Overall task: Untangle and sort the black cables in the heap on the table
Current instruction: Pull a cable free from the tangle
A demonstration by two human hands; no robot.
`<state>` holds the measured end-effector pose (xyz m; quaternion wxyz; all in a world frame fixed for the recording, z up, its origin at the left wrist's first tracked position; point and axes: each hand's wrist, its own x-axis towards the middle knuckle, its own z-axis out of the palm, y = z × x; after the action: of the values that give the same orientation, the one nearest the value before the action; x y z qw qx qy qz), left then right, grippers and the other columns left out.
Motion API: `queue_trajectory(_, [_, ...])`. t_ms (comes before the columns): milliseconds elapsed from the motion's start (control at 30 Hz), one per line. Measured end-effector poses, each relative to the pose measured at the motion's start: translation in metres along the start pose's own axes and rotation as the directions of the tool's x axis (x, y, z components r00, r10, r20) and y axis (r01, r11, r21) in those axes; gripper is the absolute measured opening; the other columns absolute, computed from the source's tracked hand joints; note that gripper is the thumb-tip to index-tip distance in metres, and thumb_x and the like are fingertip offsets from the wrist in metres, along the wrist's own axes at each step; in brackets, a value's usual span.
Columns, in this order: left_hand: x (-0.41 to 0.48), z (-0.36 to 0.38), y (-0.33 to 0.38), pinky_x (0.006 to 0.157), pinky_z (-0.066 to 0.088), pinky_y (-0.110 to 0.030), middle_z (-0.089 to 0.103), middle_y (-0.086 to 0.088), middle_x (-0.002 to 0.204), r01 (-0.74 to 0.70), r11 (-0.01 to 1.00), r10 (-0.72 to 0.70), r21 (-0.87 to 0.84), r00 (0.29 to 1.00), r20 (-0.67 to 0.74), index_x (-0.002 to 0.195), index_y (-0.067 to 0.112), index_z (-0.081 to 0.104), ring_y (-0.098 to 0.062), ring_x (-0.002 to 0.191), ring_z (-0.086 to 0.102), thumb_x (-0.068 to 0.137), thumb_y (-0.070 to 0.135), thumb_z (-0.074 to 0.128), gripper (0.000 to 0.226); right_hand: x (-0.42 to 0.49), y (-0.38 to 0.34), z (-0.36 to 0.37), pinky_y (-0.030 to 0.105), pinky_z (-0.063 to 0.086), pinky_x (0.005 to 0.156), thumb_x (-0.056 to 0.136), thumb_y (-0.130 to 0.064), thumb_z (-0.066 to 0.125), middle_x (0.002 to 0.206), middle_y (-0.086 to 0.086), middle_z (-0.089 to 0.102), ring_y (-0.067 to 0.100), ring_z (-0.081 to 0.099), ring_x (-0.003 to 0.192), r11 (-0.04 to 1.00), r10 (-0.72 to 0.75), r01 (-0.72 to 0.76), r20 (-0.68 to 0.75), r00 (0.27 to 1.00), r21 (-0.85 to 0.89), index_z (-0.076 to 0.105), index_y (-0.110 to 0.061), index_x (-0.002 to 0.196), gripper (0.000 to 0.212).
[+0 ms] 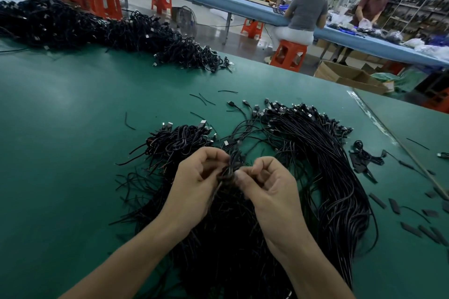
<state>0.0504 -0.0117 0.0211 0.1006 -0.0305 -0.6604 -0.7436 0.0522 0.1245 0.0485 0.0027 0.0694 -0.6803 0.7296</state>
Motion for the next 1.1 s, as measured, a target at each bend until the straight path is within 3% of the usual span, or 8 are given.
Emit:
queue_trajectory(200, [-0.003,-0.001,0.015,0.087,0.055,-0.028,0.075,-0.015,0.097,0.028,0.960,0.005,-0.280,0.993,0.117,0.091,0.023,0.069,-0.028,0.100,0.071,0.094,0.030,0.049,0.022,0.005,0.004,-0.005,0.016,0.051,0.063,0.086,0.007,0.067,0.066,-0.004,0.063,0.006,0.060,0.065,0.998,0.057,-0.056,0.020,0.998,-0.011,0.048,-0.011,0.078,0.027])
queue_trajectory(333, [-0.005,0.003,0.010,0.082,0.055,-0.023,0.076,-0.004,0.089,-0.113,0.993,0.116,-0.033,0.986,0.116,0.086,0.023,0.063,-0.016,0.090,0.072,0.085,0.024,0.071,0.008,0.011,0.006,-0.010,0.020,0.053,0.068,0.086,0.006,0.069,0.070,-0.004,0.066,0.008,0.060,0.070,0.998,0.008,-0.012,-0.061,0.998,-0.060,0.050,-0.015,0.079,0.029])
queue_trajectory(433, [-0.005,0.002,0.000,0.072,0.048,-0.018,0.062,0.015,0.089,-0.100,0.968,0.110,0.229,0.994,-0.030,0.092,0.032,0.059,-0.004,0.083,0.058,0.068,0.041,0.084,0.037,0.011,0.007,-0.009,0.020,0.053,0.072,0.087,0.002,0.068,0.073,-0.009,0.067,0.004,0.062,0.072,0.988,-0.089,0.073,-0.119,0.989,-0.134,0.051,-0.016,0.079,0.027])
queue_trajectory(533, [-0.004,0.001,-0.003,0.052,0.039,-0.016,0.053,0.014,0.065,0.003,0.969,0.012,0.247,0.998,-0.058,0.091,0.028,0.056,-0.002,0.055,0.043,0.062,0.059,0.082,0.050,0.008,0.006,-0.006,0.017,0.053,0.071,0.088,0.003,0.067,0.076,-0.008,0.069,0.004,0.065,0.073,0.985,-0.150,0.136,-0.137,0.979,-0.106,0.049,-0.017,0.078,0.029])
queue_trajectory(633, [-0.004,0.002,-0.001,0.048,0.045,-0.017,0.066,0.002,0.061,0.054,0.978,-0.060,0.203,0.998,0.022,0.086,0.019,0.059,-0.009,0.048,0.056,0.068,0.052,0.075,0.041,0.005,0.006,-0.003,0.015,0.052,0.067,0.089,0.008,0.064,0.074,-0.009,0.069,0.002,0.066,0.067,0.988,-0.154,0.149,-0.109,0.982,-0.048,0.047,-0.012,0.079,0.028])
queue_trajectory(800, [-0.003,0.001,0.001,0.072,0.059,-0.027,0.076,-0.011,0.090,0.157,0.979,-0.148,-0.130,0.986,0.072,0.097,0.010,0.066,-0.024,0.085,0.074,0.095,0.010,0.062,0.005,0.006,0.006,-0.006,0.018,0.054,0.068,0.089,0.009,0.063,0.073,-0.006,0.068,0.005,0.065,0.070,0.996,-0.091,0.090,-0.059,0.994,-0.017,0.046,-0.012,0.078,0.029])
queue_trajectory(867, [-0.003,0.001,0.004,0.074,0.057,-0.024,0.075,-0.010,0.099,0.178,0.948,-0.165,-0.265,0.984,0.070,0.098,0.012,0.068,-0.022,0.093,0.073,0.101,0.008,0.046,0.023,0.005,0.008,-0.006,0.019,0.054,0.070,0.088,0.008,0.065,0.073,-0.005,0.067,0.005,0.063,0.072,0.996,-0.075,0.071,-0.067,0.995,-0.059,0.048,-0.014,0.076,0.030])
queue_trajectory(1100, [0.004,-0.007,0.004,0.077,0.058,-0.023,0.078,-0.001,0.093,-0.012,1.000,0.009,0.014,0.989,0.148,0.101,0.017,0.064,-0.016,0.087,0.074,0.076,0.012,0.082,0.031,0.001,0.014,-0.007,0.023,0.052,0.068,0.088,0.008,0.063,0.075,0.006,0.060,0.013,0.057,0.072,0.999,0.037,-0.038,-0.043,0.998,-0.023,0.049,-0.014,0.075,0.030])
